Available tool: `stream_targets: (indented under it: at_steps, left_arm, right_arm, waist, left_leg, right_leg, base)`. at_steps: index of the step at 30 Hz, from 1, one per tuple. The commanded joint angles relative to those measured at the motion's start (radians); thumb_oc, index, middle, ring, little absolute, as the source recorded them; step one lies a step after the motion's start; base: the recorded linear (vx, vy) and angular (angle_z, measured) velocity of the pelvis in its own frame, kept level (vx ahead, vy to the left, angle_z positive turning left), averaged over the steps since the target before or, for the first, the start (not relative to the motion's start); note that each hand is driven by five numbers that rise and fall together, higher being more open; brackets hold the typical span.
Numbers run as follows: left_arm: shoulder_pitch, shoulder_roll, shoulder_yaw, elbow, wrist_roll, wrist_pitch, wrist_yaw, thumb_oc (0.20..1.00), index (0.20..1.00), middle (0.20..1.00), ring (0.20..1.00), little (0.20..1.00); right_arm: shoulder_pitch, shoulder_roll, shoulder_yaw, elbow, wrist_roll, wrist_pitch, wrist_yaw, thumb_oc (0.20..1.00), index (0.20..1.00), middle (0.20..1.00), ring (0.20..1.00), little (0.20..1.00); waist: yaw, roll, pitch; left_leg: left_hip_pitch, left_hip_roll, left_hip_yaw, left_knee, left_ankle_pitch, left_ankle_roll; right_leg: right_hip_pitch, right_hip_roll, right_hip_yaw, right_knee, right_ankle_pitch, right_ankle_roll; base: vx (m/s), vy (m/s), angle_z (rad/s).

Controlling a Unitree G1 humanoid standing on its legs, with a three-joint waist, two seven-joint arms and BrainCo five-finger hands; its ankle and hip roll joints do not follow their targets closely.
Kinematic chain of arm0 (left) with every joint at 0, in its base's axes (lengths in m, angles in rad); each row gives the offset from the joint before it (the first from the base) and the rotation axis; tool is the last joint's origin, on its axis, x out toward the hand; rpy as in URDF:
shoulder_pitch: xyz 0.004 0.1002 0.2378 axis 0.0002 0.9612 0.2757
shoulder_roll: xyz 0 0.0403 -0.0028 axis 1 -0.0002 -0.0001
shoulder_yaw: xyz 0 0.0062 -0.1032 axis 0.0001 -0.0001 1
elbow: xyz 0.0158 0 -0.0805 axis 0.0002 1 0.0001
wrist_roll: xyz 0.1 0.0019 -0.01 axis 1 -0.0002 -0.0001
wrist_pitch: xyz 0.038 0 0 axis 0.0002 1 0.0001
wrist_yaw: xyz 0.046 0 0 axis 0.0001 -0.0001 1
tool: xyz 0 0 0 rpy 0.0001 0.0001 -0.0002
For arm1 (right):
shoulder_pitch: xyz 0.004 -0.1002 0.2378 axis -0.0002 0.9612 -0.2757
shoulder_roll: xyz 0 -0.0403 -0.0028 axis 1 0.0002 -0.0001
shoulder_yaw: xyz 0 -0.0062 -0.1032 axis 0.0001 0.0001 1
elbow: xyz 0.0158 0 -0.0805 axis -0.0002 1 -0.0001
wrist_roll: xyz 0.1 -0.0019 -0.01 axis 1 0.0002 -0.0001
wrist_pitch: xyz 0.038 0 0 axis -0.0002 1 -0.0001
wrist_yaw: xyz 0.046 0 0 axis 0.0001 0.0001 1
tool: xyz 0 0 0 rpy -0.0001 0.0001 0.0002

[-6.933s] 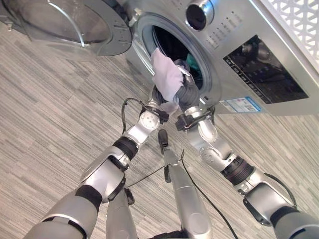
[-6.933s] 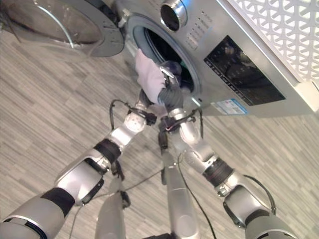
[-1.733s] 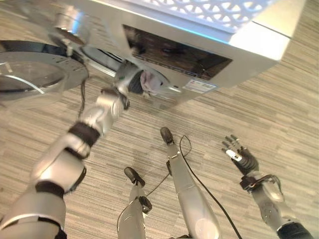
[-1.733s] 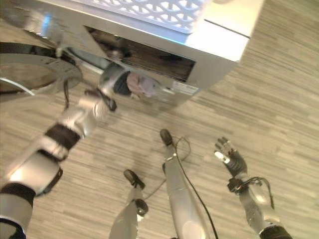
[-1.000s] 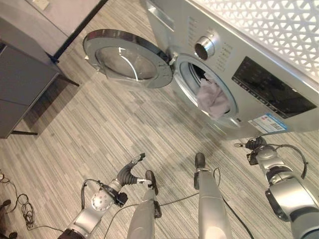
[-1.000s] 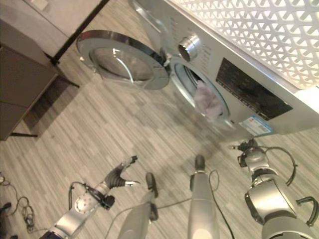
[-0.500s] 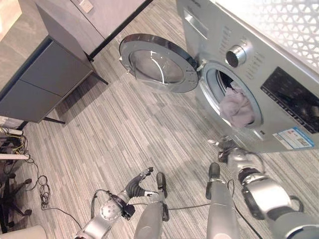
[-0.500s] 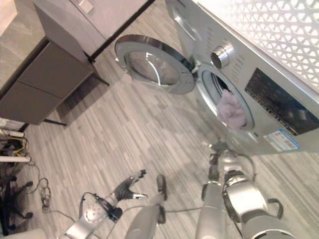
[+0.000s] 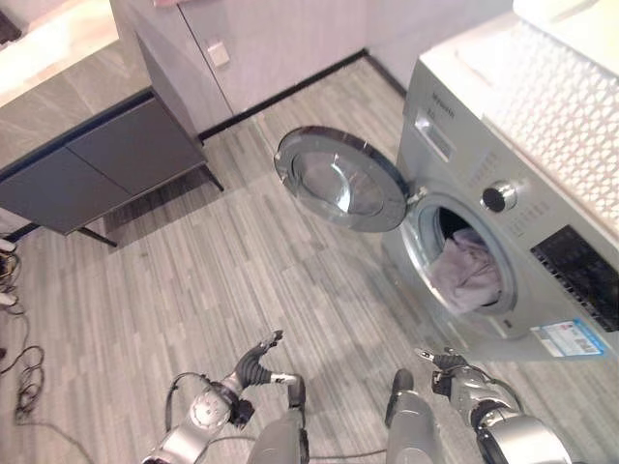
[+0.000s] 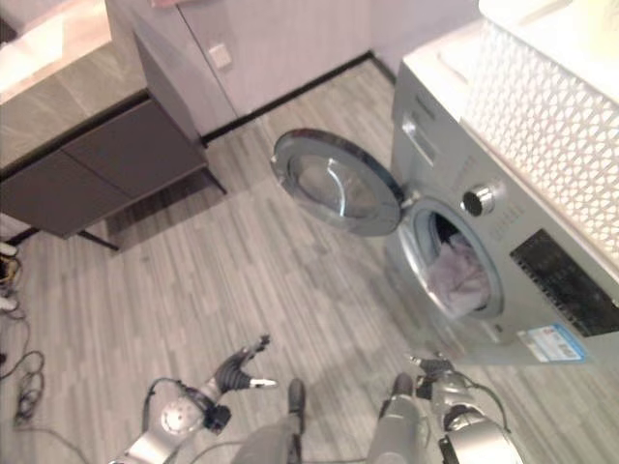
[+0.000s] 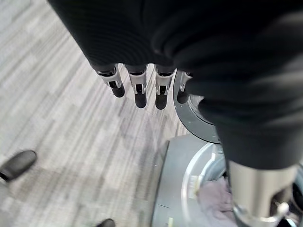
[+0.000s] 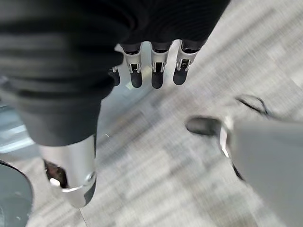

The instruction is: Grab the laundry basket,head to the washer,open it,put in the laundry and shut it.

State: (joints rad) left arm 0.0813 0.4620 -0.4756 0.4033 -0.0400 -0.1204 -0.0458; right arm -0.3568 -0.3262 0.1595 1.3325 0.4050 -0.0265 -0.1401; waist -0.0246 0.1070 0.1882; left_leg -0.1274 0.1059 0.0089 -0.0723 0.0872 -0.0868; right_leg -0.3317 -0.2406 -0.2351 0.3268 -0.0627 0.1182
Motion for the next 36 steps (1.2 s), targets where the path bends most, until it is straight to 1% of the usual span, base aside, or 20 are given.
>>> stream_targets:
  at_steps: [1,5,7,9,12,15,17,19,21,22,23,24,26,27,28,29,30,32,34,36]
  left_arm:
    - [0.006,0.049,0.027,-0.050,0.081,-0.031,0.015,1.000,1.000,1.000,1.000,1.000]
    - [0.023,0.052,0.071,-0.016,0.098,-0.032,0.023,1.000,1.000,1.000,1.000,1.000]
    - [0.030,0.042,0.095,0.047,0.143,-0.038,0.037,1.000,1.000,1.000,1.000,1.000]
    - [0.023,0.028,0.110,0.114,0.165,-0.038,0.048,1.000,1.000,1.000,1.000,1.000]
    - [0.012,0.022,0.123,0.165,0.187,-0.031,0.056,1.000,1.000,1.000,1.000,1.000]
    - [-0.002,0.008,0.154,0.204,0.165,-0.019,0.073,1.000,1.000,1.000,1.000,1.000]
    - [0.016,-0.005,0.184,0.214,0.134,-0.015,0.078,1.000,1.000,1.000,1.000,1.000]
    - [0.039,-0.038,0.213,0.232,0.092,-0.016,0.081,1.000,1.000,1.000,1.000,1.000]
    - [0.045,-0.069,0.225,0.246,0.063,-0.025,0.090,1.000,1.000,1.000,1.000,1.000]
    - [0.039,-0.078,0.229,0.243,0.042,-0.028,0.099,1.000,1.000,1.000,1.000,1.000]
    - [0.034,-0.079,0.234,0.221,0.022,-0.028,0.108,1.000,1.000,1.000,1.000,1.000]
    - [0.040,-0.082,0.241,0.196,0.001,-0.036,0.115,1.000,1.000,1.000,1.000,1.000]
    - [0.045,-0.091,0.225,0.178,-0.016,-0.052,0.119,1.000,1.000,1.000,1.000,1.000]
    - [0.046,-0.091,0.225,0.178,-0.016,-0.052,0.119,1.000,1.000,1.000,1.000,1.000]
    - [0.051,-0.087,0.223,0.160,-0.025,-0.051,0.115,1.000,1.000,1.000,1.000,1.000]
    - [0.067,-0.077,0.223,0.115,-0.045,-0.056,0.101,1.000,1.000,1.000,1.000,1.000]
    - [0.080,-0.069,0.219,0.091,-0.051,-0.057,0.093,1.000,1.000,1.000,1.000,1.000]
    - [0.085,-0.061,0.209,0.083,-0.050,-0.059,0.097,1.000,1.000,1.000,1.000,1.000]
    - [0.075,-0.066,0.195,0.096,-0.060,-0.060,0.094,1.000,1.000,1.000,1.000,1.000]
    - [0.065,-0.062,0.185,0.098,-0.059,-0.055,0.095,1.000,1.000,1.000,1.000,1.000]
  right_arm:
    - [0.044,0.021,0.027,-0.041,-0.069,-0.016,0.001,1.000,1.000,1.000,1.000,1.000]
    - [0.113,0.010,0.032,-0.087,-0.115,-0.016,0.032,1.000,1.000,1.000,1.000,1.000]
    - [0.175,-0.009,0.011,-0.138,-0.122,-0.023,0.061,1.000,1.000,1.000,1.000,1.000]
    - [0.209,-0.024,0.006,-0.173,-0.141,-0.025,0.077,1.000,1.000,1.000,1.000,1.000]
    - [0.242,-0.041,0.004,-0.217,-0.162,-0.027,0.089,1.000,1.000,1.000,1.000,1.000]
    - [0.301,-0.066,0.002,-0.349,-0.136,-0.046,0.106,1.000,1.000,1.000,1.000,1.000]
    - [0.328,-0.075,0.013,-0.410,-0.134,-0.057,0.120,1.000,1.000,1.000,1.000,1.000]
    - [0.351,-0.075,0.026,-0.450,-0.136,-0.061,0.127,1.000,1.000,1.000,1.000,1.000]
    - [0.345,-0.075,0.038,-0.459,-0.122,-0.072,0.122,1.000,1.000,1.000,1.000,1.000]
    - [0.345,-0.077,0.043,-0.465,-0.116,-0.066,0.118,1.000,1.000,1.000,1.000,1.000]
    - [0.345,-0.086,0.050,-0.499,-0.108,-0.065,0.115,1.000,1.000,1.000,1.000,1.000]
    - [0.337,-0.093,0.066,-0.536,-0.099,-0.071,0.120,1.000,1.000,1.000,1.000,1.000]
    - [0.314,-0.102,0.100,-0.532,-0.098,-0.074,0.120,1.000,1.000,1.000,1.000,1.000]
    - [0.314,-0.102,0.100,-0.532,-0.098,-0.074,0.120,1.000,1.000,1.000,1.000,1.000]
    - [0.308,-0.102,0.109,-0.524,-0.097,-0.072,0.118,1.000,1.000,1.000,1.000,1.000]
    - [0.290,-0.101,0.112,-0.508,-0.098,-0.075,0.120,1.000,1.000,1.000,1.000,1.000]
    - [0.278,-0.100,0.118,-0.499,-0.103,-0.078,0.116,1.000,1.000,1.000,1.000,1.000]
    - [0.252,-0.092,0.130,-0.481,-0.114,-0.083,0.106,1.000,1.000,1.000,1.000,1.000]
    - [0.255,-0.089,0.128,-0.468,-0.127,-0.086,0.106,1.000,1.000,1.000,1.000,1.000]
    - [0.258,-0.081,0.124,-0.475,-0.140,-0.083,0.094,1.000,1.000,1.000,1.000,1.000]
  waist:
    - [-0.026,-0.060,0.009]
    - [-0.041,-0.092,-0.003]
    - [-0.058,-0.113,-0.013]
    - [-0.073,-0.125,-0.025]
    - [-0.083,-0.126,-0.023]
    - [-0.084,-0.111,-0.011]
    - [-0.074,-0.119,-0.026]
    - [-0.052,-0.136,-0.052]
    - [-0.033,-0.158,-0.064]
    - [-0.021,-0.163,-0.055]
    - [-0.003,-0.171,-0.027]
    - [0.012,-0.172,-0.006]
    - [0.029,-0.182,0.014]
    - [0.029,-0.181,0.013]
    - [0.035,-0.184,0.013]
    - [0.047,-0.182,0.003]
    - [0.054,-0.178,-0.006]
    - [0.076,-0.146,-0.014]
    - [0.064,-0.114,-0.020]
    - [0.061,-0.106,-0.013]
  left_leg:
    - [0.023,-0.004,-0.002,0.154,-0.240,0.022]
    - [0.051,-0.028,0.027,0.209,-0.297,0.048]
    - [0.083,-0.065,0.054,0.248,-0.338,0.077]
    - [0.100,-0.089,0.064,0.244,-0.347,0.097]
    - [0.115,-0.089,0.084,0.231,-0.335,0.108]
    - [0.134,-0.067,0.134,0.202,-0.301,0.111]
    - [0.143,-0.069,0.157,0.198,-0.296,0.118]
    - [0.163,-0.073,0.178,0.220,-0.331,0.106]
    - [0.135,-0.059,0.203,0.335,-0.328,0.087]
    - [0.077,-0.035,0.189,0.488,-0.282,0.056]
    - [-0.007,-0.029,0.161,0.625,-0.170,0.029]
    - [-0.063,-0.029,0.117,0.730,-0.128,0.005]
    - [-0.145,-0.022,0.040,0.820,-0.133,0.008]
    - [-0.146,-0.021,0.039,0.822,-0.134,0.008]
    - [-0.162,-0.003,0.013,0.784,-0.145,0.020]
    - [-0.139,0.086,-0.025,0.556,-0.139,0.023]
    - [-0.115,0.112,-0.046,0.398,-0.102,0.015]
    - [-0.096,0.156,-0.147,0.126,0.024,-0.015]
    - [-0.085,0.182,-0.118,0.046,0.047,-0.035]
    - [-0.100,0.155,-0.083,0.104,0.045,-0.052]
  right_leg:
    - [0.104,-0.049,0.067,-0.242,0.144,0.087]
    - [0.122,-0.055,0.098,-0.253,0.163,0.100]
    - [0.135,-0.071,0.138,-0.265,0.210,0.116]
    - [0.129,-0.081,0.166,-0.268,0.261,0.128]
    - [0.113,-0.077,0.163,-0.249,0.270,0.123]
    - [0.114,-0.023,-0.019,-0.108,0.106,0.057]
    - [0.136,0.029,-0.082,-0.059,0.047,0.028]
    - [0.217,0.071,-0.118,-0.112,-0.002,0.013]
    - [0.270,0.103,-0.094,-0.181,-0.036,-0.009]
    - [0.282,0.134,-0.046,-0.194,-0.046,-0.034]
    - [0.283,0.139,-0.032,-0.202,-0.033,-0.064]
    - [0.288,0.148,-0.022,-0.206,-0.040,-0.085]
    - [0.295,0.138,0.001,-0.206,-0.055,-0.089]
    - [0.294,0.139,0.000,-0.205,-0.056,-0.089]
    - [0.298,0.137,0.016,-0.203,-0.063,-0.087]
    - [0.305,0.125,0.033,-0.204,-0.081,-0.059]
    - [0.305,0.121,0.045,-0.206,-0.085,-0.050]
    - [0.314,0.137,0.086,-0.200,-0.108,-0.035]
    - [0.322,0.125,0.087,-0.161,-0.135,-0.023]
    - [0.324,0.096,0.079,-0.136,-0.128,-0.013]
  base:
    - [0.04,0.118,-0.05]
    - [0.02,0.129,-0.30]
    - [-0.02,0.188,-0.64]
    - [-0.05,0.130,-0.63]
    - [-0.08,0.074,-0.41]
    - [-0.13,0.095,-0.33]
    - [0.04,0.019,-0.45]
    - [0.18,-0.081,-0.55]
    - [0.14,-0.199,-0.43]
    - [0.00,-0.218,-0.32]
    - [-0.08,-0.173,-0.31]
    - [-0.13,-0.077,-0.35]
    - [-0.01,-0.003,-0.42]
    - [0.07,0.031,-0.51]
    - [0.19,0.118,-0.51]
    - [0.26,0.188,-0.26]
    - [0.31,0.276,-0.22]
    - [0.25,0.288,-0.41]
    - [0.27,0.307,-0.45]
    - [0.20,0.285,-0.19]
